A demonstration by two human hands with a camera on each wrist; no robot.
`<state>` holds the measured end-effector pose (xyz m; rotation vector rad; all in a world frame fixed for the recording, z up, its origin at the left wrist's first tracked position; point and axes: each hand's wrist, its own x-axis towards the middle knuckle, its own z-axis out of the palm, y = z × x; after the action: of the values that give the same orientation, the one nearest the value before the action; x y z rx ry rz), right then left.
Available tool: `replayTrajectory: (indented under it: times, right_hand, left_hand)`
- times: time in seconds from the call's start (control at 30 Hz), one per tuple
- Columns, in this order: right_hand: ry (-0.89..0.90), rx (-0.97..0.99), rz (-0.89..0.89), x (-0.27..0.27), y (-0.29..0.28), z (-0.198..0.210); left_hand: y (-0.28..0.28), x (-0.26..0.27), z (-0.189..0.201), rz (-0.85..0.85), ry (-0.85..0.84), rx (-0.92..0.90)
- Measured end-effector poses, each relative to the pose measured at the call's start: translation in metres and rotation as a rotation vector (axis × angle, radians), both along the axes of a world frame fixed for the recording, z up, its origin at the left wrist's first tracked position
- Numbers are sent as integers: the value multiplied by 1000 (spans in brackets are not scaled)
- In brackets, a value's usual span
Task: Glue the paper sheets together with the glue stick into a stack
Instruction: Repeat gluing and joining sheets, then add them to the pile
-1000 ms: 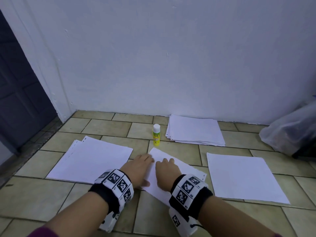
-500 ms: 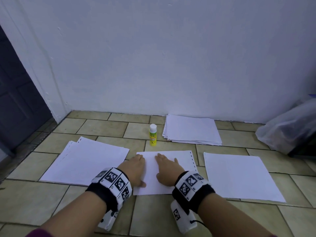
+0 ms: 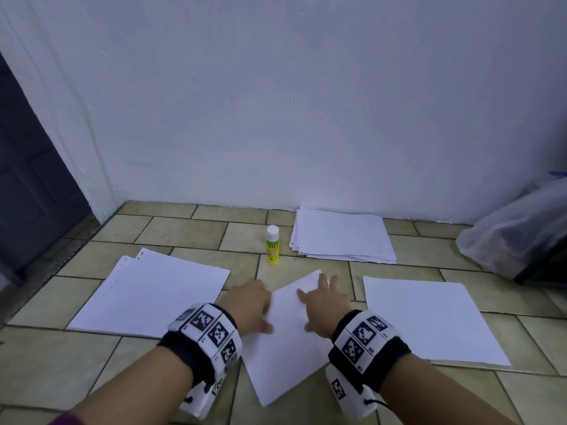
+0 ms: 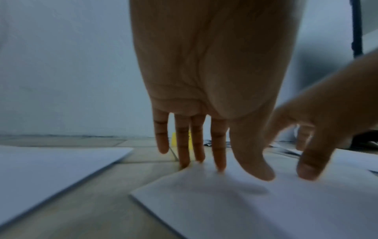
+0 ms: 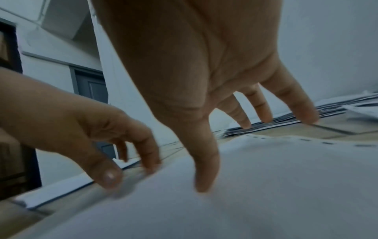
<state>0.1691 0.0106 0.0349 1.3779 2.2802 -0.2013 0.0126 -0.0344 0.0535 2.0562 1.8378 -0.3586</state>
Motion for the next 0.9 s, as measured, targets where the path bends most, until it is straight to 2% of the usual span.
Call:
replayTrajectory:
  times: [0.07,0.17,0.23,0.33,0.47,0.63,0.73,0.9]
  right_hand:
    - [37,-53,25,-10,-2,-5]
    - [203,-168,-71,-22,-7,-7]
    - [292,-208,-71,-27,-11,-5]
    - [373,-252,-10,-30,-10,1]
    - [332,-232,50,-18,-2,9]
    - [311,-206,-113,22,10,16]
    - [293,-193,-141,33,11,13]
    - [176,-32,-164,27,-16,8]
  left_hand:
    - [-5,8,-7,-45,-96,58]
    - [-6,13,-7,-27,-43,87]
    - [-5,12,-5,-29,3,96]
    - [-4,8,-9,-5,-97,78]
    - [-2,6,-12,-14,-110,31]
    - [-4,4,-11,-65,-75,35]
    - [-6,3,-10,-75,-62,35]
    - [-15,16,-9,-55,118,33]
